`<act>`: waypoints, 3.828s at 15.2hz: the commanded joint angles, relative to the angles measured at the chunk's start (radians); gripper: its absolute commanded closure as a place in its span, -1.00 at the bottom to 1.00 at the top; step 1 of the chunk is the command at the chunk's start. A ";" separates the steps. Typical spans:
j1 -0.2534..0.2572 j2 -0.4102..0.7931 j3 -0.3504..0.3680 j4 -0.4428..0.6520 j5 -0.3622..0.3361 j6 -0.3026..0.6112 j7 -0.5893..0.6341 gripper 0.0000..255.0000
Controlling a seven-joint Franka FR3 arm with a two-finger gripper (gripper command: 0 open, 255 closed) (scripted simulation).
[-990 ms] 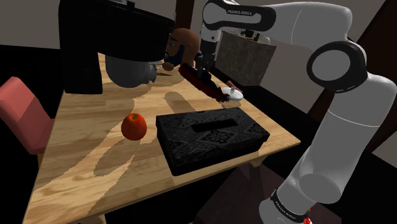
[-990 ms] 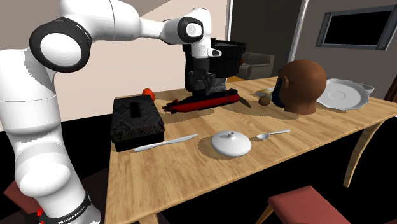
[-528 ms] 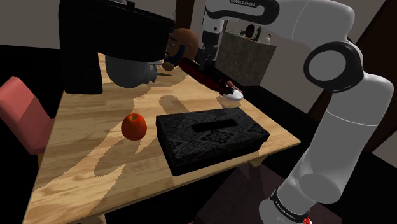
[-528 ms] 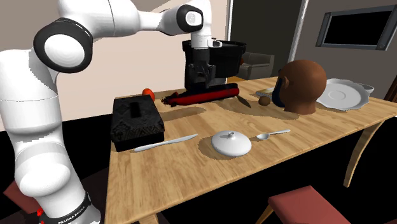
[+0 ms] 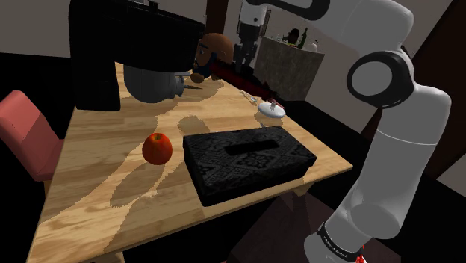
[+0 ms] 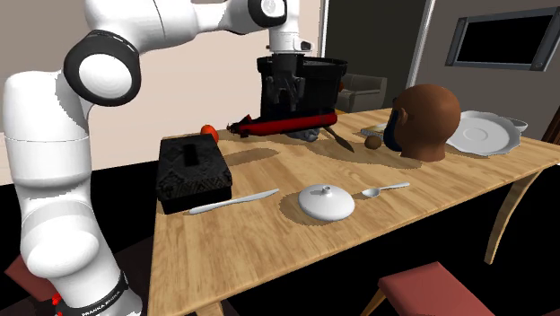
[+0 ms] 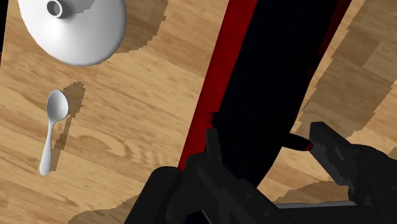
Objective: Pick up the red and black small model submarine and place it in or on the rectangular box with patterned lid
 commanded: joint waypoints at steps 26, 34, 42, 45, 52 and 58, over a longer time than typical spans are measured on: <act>0.192 -0.687 0.242 -0.632 0.034 -0.063 0.424 1.00; 0.208 -0.760 0.271 -0.765 0.057 -0.001 0.463 1.00; 0.212 -0.798 0.273 -0.906 0.063 0.102 0.461 1.00; 0.213 -0.809 0.274 -0.955 0.065 0.141 0.461 1.00; 0.215 -0.818 0.276 -1.004 0.067 0.180 0.460 1.00; 0.215 -0.818 0.276 -1.004 0.067 0.180 0.461 -1.00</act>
